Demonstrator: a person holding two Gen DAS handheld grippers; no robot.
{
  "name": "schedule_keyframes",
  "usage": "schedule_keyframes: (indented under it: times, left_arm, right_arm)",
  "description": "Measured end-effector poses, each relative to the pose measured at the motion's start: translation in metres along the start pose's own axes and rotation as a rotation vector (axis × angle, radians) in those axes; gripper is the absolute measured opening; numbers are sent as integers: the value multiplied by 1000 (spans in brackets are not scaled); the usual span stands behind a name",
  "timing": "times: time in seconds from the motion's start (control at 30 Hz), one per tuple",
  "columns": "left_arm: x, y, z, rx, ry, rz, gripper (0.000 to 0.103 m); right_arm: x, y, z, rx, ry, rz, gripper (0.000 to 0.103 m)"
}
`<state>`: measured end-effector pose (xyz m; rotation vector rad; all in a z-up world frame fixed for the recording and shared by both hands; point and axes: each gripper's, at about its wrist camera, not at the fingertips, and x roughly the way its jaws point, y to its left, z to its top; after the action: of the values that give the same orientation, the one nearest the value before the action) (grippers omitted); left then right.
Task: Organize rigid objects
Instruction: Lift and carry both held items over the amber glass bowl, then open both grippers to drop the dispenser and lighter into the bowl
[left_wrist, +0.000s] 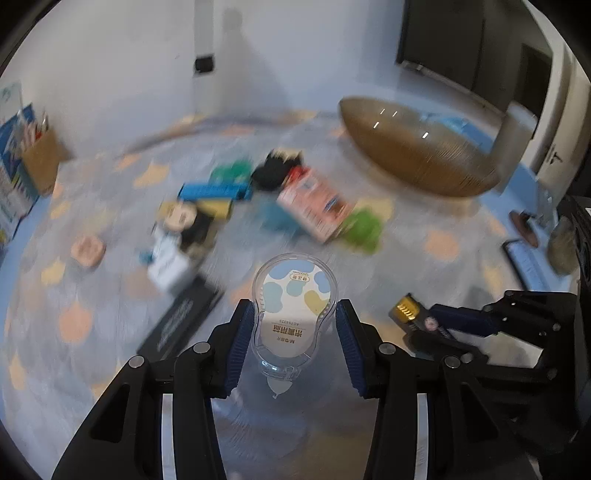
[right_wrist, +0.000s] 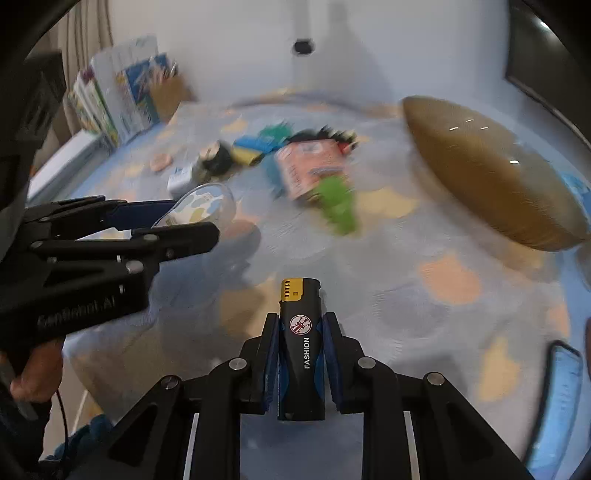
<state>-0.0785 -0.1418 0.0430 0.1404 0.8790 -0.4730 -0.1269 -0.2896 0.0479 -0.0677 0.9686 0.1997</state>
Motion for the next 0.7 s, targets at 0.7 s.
schedule_keyframes:
  times: [0.7]
  left_arm:
    - [78, -129, 140, 75, 25, -126, 48]
  right_arm:
    - [-30, -175, 87, 85, 53, -168, 23]
